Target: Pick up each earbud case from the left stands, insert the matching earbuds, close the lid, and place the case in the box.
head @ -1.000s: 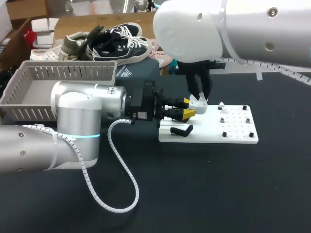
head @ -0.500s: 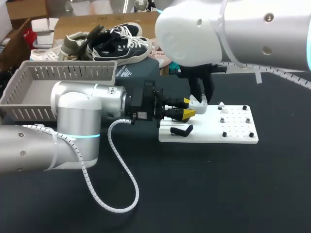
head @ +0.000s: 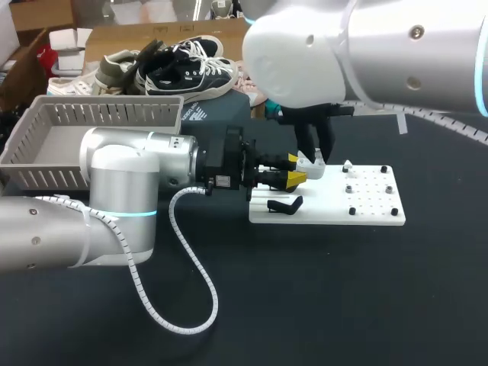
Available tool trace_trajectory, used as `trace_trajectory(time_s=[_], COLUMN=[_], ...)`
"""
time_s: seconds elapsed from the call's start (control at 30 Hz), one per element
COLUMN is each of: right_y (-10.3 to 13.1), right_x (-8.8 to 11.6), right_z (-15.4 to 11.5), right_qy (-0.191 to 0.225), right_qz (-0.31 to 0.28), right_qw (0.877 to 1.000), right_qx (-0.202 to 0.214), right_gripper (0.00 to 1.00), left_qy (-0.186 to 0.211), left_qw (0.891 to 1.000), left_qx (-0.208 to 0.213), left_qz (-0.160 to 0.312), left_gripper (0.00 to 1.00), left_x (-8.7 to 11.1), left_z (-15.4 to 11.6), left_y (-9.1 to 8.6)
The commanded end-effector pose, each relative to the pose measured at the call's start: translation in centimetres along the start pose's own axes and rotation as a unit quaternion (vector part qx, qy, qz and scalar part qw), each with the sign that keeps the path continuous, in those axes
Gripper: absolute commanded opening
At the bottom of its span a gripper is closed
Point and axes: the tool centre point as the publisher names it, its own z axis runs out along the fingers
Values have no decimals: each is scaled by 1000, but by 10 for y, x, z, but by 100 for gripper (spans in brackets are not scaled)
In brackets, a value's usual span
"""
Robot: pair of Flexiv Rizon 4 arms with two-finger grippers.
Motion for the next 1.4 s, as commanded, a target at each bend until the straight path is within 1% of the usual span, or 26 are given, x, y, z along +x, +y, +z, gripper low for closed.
trace_trajectory(time_s=[0.03, 0.77, 0.8, 0.87, 0.9, 0.97, 1.0, 1.4], right_y=[3, 4, 4, 4, 4, 4, 5, 1], right_x=[-2, -7, -7, -7, -7, -7, -7, -7], right_z=[1, 7, 7, 7, 7, 7, 7, 6], right_qy=[2, 17, 17, 18, 18, 18, 19, 28], right_qz=[-1, 10, 10, 11, 11, 12, 13, 27], right_qw=[1000, 1000, 1000, 1000, 1000, 1000, 1000, 999], right_qx=[2, -1, -1, -1, -1, -1, -4, -16], right_gripper=[0, 0, 5, 10, 11, 9, 0, 0], left_qy=[0, 0, 0, 0, 0, 0, 0, 0], left_qw=[1000, 1000, 1000, 1000, 1000, 1000, 1000, 1000], left_qx=[-2, -2, -2, -2, -2, -2, -2, -2], left_qz=[0, 0, 0, 0, 0, 0, 0, 0], left_gripper=[0, 0, 0, 0, 0, 0, 0, 0], left_x=[0, 0, 0, 0, 0, 0, 0, 0], left_z=[1, 1, 1, 1, 1, 1, 1, 1], left_y=[-1, -1, -1, -1, -1, -1, -1, -1])
